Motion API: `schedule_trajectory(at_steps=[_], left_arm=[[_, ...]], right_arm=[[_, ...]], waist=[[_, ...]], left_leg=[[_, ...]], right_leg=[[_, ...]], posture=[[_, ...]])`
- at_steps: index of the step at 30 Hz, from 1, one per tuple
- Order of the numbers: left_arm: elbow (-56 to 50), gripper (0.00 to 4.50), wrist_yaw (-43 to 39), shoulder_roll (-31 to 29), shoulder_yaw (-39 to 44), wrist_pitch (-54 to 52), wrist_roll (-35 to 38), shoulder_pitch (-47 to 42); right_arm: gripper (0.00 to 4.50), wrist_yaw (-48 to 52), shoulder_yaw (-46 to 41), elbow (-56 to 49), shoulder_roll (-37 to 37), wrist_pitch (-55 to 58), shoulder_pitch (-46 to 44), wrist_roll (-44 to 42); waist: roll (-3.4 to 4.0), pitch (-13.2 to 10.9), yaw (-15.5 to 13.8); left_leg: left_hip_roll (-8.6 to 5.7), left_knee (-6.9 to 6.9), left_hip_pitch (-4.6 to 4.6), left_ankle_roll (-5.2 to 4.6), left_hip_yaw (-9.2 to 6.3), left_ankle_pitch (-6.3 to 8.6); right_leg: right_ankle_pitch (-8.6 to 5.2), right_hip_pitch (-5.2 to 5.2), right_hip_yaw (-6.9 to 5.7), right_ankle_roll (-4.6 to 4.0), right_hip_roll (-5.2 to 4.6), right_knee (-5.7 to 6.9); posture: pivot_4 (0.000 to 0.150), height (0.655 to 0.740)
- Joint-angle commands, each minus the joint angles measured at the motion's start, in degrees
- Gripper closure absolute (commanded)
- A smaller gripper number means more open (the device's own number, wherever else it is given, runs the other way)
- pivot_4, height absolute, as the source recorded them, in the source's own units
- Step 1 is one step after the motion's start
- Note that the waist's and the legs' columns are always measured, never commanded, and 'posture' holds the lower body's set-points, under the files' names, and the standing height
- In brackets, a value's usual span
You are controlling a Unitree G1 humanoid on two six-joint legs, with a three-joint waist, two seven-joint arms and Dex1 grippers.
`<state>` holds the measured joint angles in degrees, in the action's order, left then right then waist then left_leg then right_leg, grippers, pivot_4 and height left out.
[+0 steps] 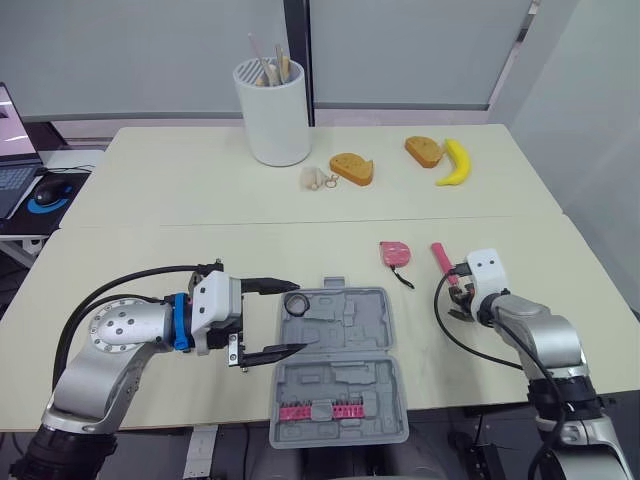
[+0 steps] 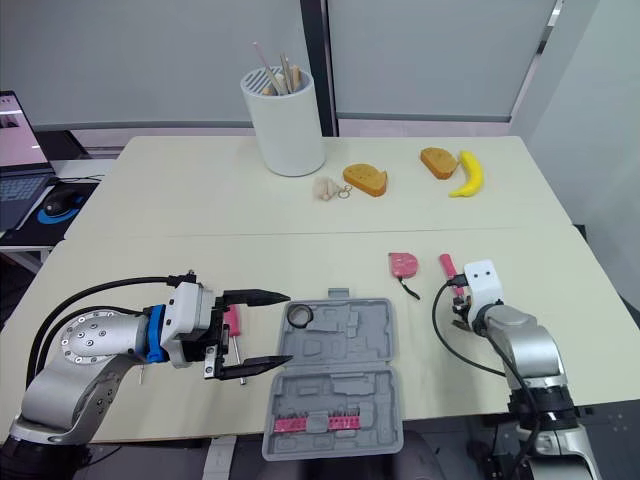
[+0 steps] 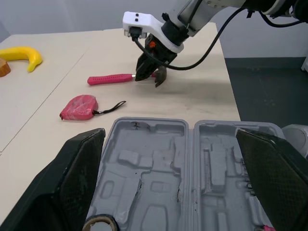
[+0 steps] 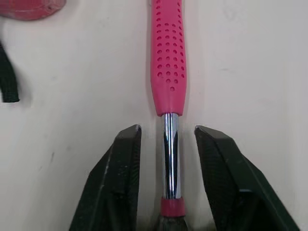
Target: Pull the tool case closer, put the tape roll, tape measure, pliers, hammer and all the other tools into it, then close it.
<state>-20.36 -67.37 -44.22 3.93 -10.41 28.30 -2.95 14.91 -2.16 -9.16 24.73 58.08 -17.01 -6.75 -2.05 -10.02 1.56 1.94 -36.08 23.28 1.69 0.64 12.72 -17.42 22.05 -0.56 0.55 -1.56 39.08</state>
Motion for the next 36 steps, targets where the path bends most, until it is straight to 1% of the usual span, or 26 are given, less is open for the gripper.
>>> schedule_trajectory(at_steps=[1,2,4,6,10,13,18,21,24,27,36], left_arm=[[-1.7,0.0,1.8,-0.9,4.2,-1.6,2.4,0.9],[-1.7,0.0,1.9,-1.2,4.7,-1.9,2.5,1.2],[-1.3,0.0,1.7,-1.8,5.7,-1.9,2.1,2.0],[-0.9,0.0,1.5,-2.4,6.3,-1.7,1.6,2.5],[-0.5,0.0,1.4,-3.1,6.4,-1.7,1.3,2.5],[-0.6,0.0,1.6,-3.0,5.9,-2.0,1.2,1.8],[-0.7,0.0,1.7,-3.0,5.7,-2.3,1.3,1.3],[-0.6,0.0,1.7,-3.0,5.5,-2.3,1.0,1.0],[-0.6,0.0,1.8,-2.9,5.2,-2.5,0.8,0.7],[-0.7,0.0,1.9,-2.8,4.9,-2.7,0.6,0.4],[-1.3,0.0,2.3,-2.7,4.0,-3.6,0.7,-0.9]], right_arm=[[1.55,5.4,1.1,-10.8,2.4,-3.8,1.9,-2.7],[1.33,6.6,2.3,-12.2,2.8,-5.9,2.5,-2.7],[0.76,8.5,5.6,-12.4,3.7,-11.8,3.5,-1.0],[0.04,8.3,8.6,-9.6,3.1,-16.9,3.3,1.3],[0.04,6.8,12.4,-1.0,-0.6,-23.2,0.3,4.1],[0.04,4.0,11.9,7.9,-5.5,-25.0,-3.8,4.7],[0.04,2.6,11.3,15.6,-8.9,-26.7,-7.5,5.3],[0.04,-0.4,9.7,23.3,-12.2,-26.7,-11.2,5.5],[0.64,-1.8,9.4,26.0,-13.6,-26.9,-12.7,6.2],[1.66,-2.3,9.7,26.6,-14.4,-26.6,-13.0,6.6],[1.66,-4.1,8.9,28.3,-16.5,-24.5,-13.4,6.8]], waist=[[0.0,0.0,0.1],[0.0,0.0,0.2],[0.0,0.0,0.2],[0.0,0.0,0.2],[-0.01,0.0,0.1],[0.0,0.0,0.2],[0.0,0.0,0.1],[0.01,0.0,0.1],[0.01,0.0,0.1],[0.01,0.0,0.1],[0.01,0.0,0.1]], left_leg=[[0.02,0.0,0.0,0.0,-0.01,0.0],[0.04,0.0,-0.01,0.0,-0.01,0.0],[0.16,0.0,-0.03,0.0,-0.01,0.0],[0.33,-0.01,-0.06,0.0,0.0,0.0],[0.54,-0.04,-0.11,0.01,0.05,-0.01],[0.62,-0.04,-0.13,0.02,0.13,-0.01],[0.63,-0.02,-0.11,0.02,0.15,-0.01],[0.63,-0.02,-0.12,0.03,0.17,-0.01],[0.66,-0.02,-0.13,0.03,0.16,-0.01],[0.67,-0.02,-0.12,0.03,0.16,-0.01],[0.72,-0.02,-0.15,0.03,0.17,-0.01]], right_leg=[[0.0,0.0,-0.01,0.0,0.0,0.0],[0.0,0.0,-0.01,0.0,0.02,0.0],[0.0,0.0,0.0,0.01,0.16,-0.01],[0.0,0.0,-0.01,-0.01,0.28,-0.02],[0.08,0.0,0.01,-0.14,0.41,-0.01],[0.11,0.02,0.07,-0.21,0.44,-0.01],[0.12,0.04,0.09,-0.24,0.44,-0.01],[0.12,0.04,0.1,-0.24,0.42,-0.01],[0.18,0.05,0.1,-0.33,0.42,0.02],[0.18,0.06,0.09,-0.33,0.42,0.01],[0.19,0.06,0.11,-0.36,0.43,0.03]], posture=[[0.15,0.74],[0.15,0.74],[0.15,0.74],[0.15,0.74],[0.15,0.74],[0.15,0.74],[0.15,0.74],[0.15,0.74],[0.15,0.74],[0.15,0.74],[0.15,0.74]])
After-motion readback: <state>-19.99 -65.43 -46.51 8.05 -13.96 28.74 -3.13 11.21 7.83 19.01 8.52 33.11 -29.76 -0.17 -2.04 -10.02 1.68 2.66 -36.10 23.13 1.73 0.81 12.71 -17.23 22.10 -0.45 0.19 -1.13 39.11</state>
